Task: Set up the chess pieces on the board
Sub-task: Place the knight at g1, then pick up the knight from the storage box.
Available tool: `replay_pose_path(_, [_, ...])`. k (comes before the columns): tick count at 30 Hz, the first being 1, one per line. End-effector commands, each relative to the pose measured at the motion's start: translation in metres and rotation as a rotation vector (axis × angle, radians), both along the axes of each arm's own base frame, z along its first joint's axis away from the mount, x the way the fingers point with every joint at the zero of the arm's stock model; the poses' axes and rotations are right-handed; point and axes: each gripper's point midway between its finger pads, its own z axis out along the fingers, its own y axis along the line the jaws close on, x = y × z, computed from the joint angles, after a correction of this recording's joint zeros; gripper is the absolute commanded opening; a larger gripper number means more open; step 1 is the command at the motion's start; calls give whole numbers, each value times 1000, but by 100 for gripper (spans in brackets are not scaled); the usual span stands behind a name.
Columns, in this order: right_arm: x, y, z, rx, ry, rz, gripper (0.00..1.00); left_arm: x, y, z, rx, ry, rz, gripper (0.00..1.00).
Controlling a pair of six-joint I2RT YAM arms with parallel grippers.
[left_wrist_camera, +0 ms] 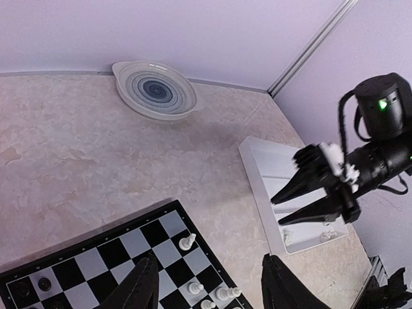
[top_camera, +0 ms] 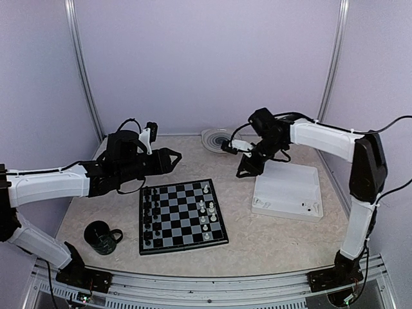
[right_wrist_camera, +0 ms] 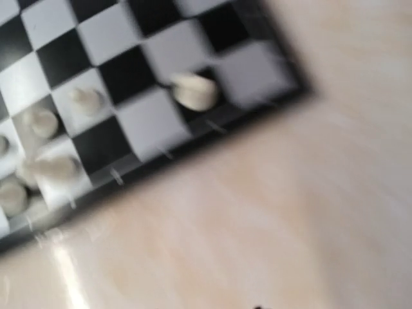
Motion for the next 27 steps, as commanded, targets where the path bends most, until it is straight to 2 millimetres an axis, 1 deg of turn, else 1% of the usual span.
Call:
replay_pose_path(1, [7,-63,27,50,-75,-104,29,-2,-33,20,12,-54,-89,54])
replay_pose_path(2, [5,-80,23,41,-67,-132,29,-3,-42,19,24,-57,-106,54])
replay_pose_path(3, [-2,-98,14,28,-43,-159,27,-3,-50,20,30,-64,-124,55])
replay_pose_path(4, [-4,-114,10,21,-32,-191,26,-4,-58,24,33,-70,-138,54])
replay_pose_path(5, [-6,-130,8,18,-28,-221,25,-3,-67,19,46,-64,-153,54])
replay_pose_path(6, [-9,-145,5,9,-19,-250,24,-3,-75,22,48,-68,-166,54])
replay_pose_path(7, [-12,-161,6,4,-23,-279,24,-2,-83,18,59,-61,-177,54])
replay_pose_path(8, [-15,-175,2,-10,-18,-307,23,-2,-90,19,59,-59,-197,54])
replay_pose_path(9, [-18,-190,-2,-25,-12,-333,22,-2,-100,14,65,-45,-219,54])
replay_pose_path(11, [-27,-215,-11,-57,0,-374,21,-2,-114,11,72,-35,-245,54])
replay_pose_path(12, [-31,-226,-15,-68,2,-388,21,-2,-121,5,81,-27,-257,54])
replay_pose_path(13, [-36,-232,-19,-76,1,-387,21,-2,-126,6,81,-29,-265,54])
replay_pose_path(14, [-41,-235,-23,-85,-7,-368,21,-2,-131,4,82,-28,-273,54])
replay_pose_path(15, [-46,-234,-26,-85,-17,-336,22,-2,-136,6,78,-29,-279,54])
replay_pose_path(16, [-50,-230,-28,-71,-14,-307,24,-1,-139,2,78,-21,-285,54])
replay_pose_path(17, [-54,-224,-28,-45,-5,-273,25,0,-142,1,75,-14,-290,54])
replay_pose_path(19, [-60,-206,-28,30,26,-195,26,1,-148,0,69,-4,-301,54])
replay_pose_path(21, [-63,-189,-33,67,46,-129,27,1,-151,-1,67,3,-306,54])
replay_pose_path(24, [-63,-171,-51,34,51,-44,27,1,-149,0,67,12,-298,54])
replay_pose_path(27, [-59,-161,-70,-28,35,9,27,-1,-142,-1,70,18,-281,54])
